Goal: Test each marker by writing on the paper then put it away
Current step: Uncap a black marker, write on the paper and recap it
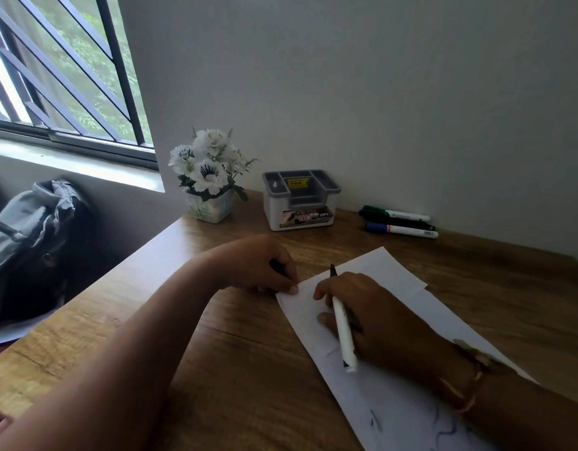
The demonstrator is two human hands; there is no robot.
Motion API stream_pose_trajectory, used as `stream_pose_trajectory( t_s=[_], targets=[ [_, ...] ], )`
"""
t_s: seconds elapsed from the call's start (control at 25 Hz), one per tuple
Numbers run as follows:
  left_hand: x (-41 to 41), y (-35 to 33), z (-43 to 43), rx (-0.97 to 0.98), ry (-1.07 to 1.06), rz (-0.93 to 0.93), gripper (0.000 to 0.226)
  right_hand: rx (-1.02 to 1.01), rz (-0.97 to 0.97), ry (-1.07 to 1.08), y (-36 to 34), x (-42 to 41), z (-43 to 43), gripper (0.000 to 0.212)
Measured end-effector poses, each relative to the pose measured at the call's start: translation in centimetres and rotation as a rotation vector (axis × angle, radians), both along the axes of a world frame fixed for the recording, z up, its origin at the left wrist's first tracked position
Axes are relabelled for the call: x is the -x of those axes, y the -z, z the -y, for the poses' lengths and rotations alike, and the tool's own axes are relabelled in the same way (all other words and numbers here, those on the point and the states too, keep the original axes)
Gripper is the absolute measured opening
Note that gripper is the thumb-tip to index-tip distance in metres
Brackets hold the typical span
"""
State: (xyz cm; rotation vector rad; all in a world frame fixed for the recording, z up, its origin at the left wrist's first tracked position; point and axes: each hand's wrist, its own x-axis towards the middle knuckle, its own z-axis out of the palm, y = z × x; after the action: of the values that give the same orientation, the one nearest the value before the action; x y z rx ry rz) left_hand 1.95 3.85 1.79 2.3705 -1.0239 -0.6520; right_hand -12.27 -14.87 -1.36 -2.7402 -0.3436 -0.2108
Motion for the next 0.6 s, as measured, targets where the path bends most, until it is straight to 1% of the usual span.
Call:
stream_pose_trajectory(
  t_s=[0.08,0.12,0.2,0.24,0.28,0.32,0.36,0.4,0.44,0.48,0.56,0.6],
  targets=[
    [-0.1,0.1,0.0,-0.003,0.005,-0.007,0.013,0.028,0.064,-0.008,0.2,0.1,-0.2,0.033],
    [-0.1,0.1,0.0,-0.006,0.005,-0.013,0.013,0.055,0.045,-0.023,0.0,0.2,-0.2,0.036],
    [-0.2,0.2,0.0,-0.007,0.011,-0.022,0.015,0.066,-0.054,-0.050,-1.2,0.2,-0.5,0.043],
    [-0.2,0.2,-0.1,-0.007,0.016,-0.019,0.015,-0.011,-0.088,-0.048,-1.9,0.0,-0.8,0.041],
    [-0.3,0.3,-0.1,-0.009,0.020,-0.018,0.015,-0.181,-0.064,-0.020,-2.5,-0.1,-1.4,0.031],
    [-0.4,0.3,-0.1,-0.012,0.024,-0.021,0.016,-0.402,-0.018,0.058,-2.6,-0.4,-1.8,0.024],
    [-0.4,0.3,-0.1,-0.017,0.026,-0.025,0.016,-0.622,-0.009,0.165,-2.6,-1.0,-2.3,0.023],
    [-0.4,0.3,-0.1,-0.022,0.029,-0.023,0.017,-0.766,-0.025,0.275,-2.2,-1.5,-2.7,0.028],
    [-0.5,0.3,-0.1,-0.024,0.031,-0.019,0.017,-0.802,-0.039,0.359,-1.5,-2.0,-2.9,0.028],
    [-0.5,0.3,-0.2,-0.019,0.031,-0.017,0.018,-0.774,-0.054,0.394,-1.0,-2.4,-3.0,0.024],
    [-0.6,0.3,-0.4,-0.003,0.022,-0.034,0.018,-0.728,-0.079,0.383,-0.4,-2.7,-3.1,0.011],
    [-0.7,0.3,-0.5,0.003,0.015,-0.050,0.018,-0.731,-0.092,0.358,-0.4,-2.7,-2.9,0.008]
  ],
)
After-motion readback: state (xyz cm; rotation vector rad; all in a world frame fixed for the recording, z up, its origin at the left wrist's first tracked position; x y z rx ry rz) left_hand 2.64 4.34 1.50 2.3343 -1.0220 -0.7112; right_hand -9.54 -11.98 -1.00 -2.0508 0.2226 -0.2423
